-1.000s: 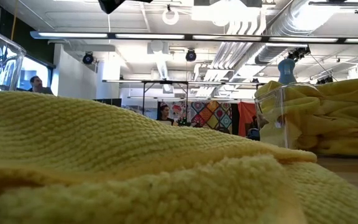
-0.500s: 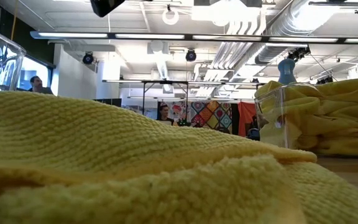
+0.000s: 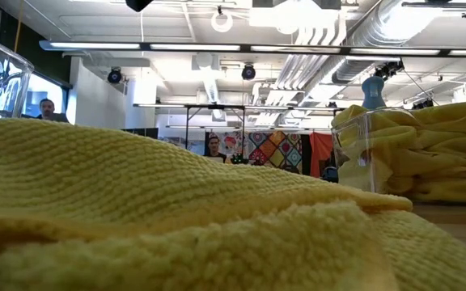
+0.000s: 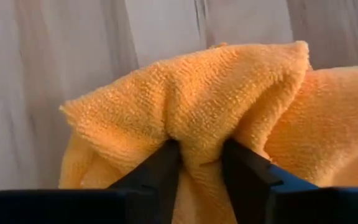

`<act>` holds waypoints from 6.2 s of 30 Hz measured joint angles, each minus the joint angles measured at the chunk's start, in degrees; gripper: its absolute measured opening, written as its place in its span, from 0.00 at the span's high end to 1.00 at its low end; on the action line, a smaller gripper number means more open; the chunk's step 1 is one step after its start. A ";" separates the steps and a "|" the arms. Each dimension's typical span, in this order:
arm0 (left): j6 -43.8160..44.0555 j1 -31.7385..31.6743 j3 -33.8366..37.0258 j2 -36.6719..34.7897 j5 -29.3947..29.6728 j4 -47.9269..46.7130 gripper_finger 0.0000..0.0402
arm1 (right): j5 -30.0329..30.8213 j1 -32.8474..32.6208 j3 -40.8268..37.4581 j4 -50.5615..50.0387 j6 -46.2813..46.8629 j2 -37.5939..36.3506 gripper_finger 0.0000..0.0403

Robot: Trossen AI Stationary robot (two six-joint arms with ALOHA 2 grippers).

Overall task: Sort microfiber towel by color & place in baskets
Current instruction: Put the orange microfiber cloth into the right transparent bin

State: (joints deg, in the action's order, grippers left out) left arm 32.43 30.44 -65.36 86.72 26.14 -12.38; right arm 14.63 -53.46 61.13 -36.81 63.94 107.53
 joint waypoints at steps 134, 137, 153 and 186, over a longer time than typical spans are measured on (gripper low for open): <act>35.52 27.23 -0.46 8.40 6.09 -32.97 0.98 | 21.16 22.67 21.31 -10.79 -5.96 -13.64 0.72; 34.57 27.21 -0.48 10.87 6.13 -31.30 0.94 | 20.17 22.67 21.31 -10.79 -7.45 -13.64 0.72; 34.38 24.24 -0.50 10.64 -1.29 -31.90 0.53 | 18.94 22.65 21.31 -12.40 -9.08 -13.62 0.72; 36.84 25.01 -0.02 -2.62 -7.84 -39.67 0.53 | 19.00 22.67 21.31 -11.62 -8.22 -13.62 0.72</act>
State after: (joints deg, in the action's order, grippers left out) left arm 69.26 55.45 -65.39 84.10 18.29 -52.05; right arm 33.63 -30.79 82.43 -48.42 55.72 93.91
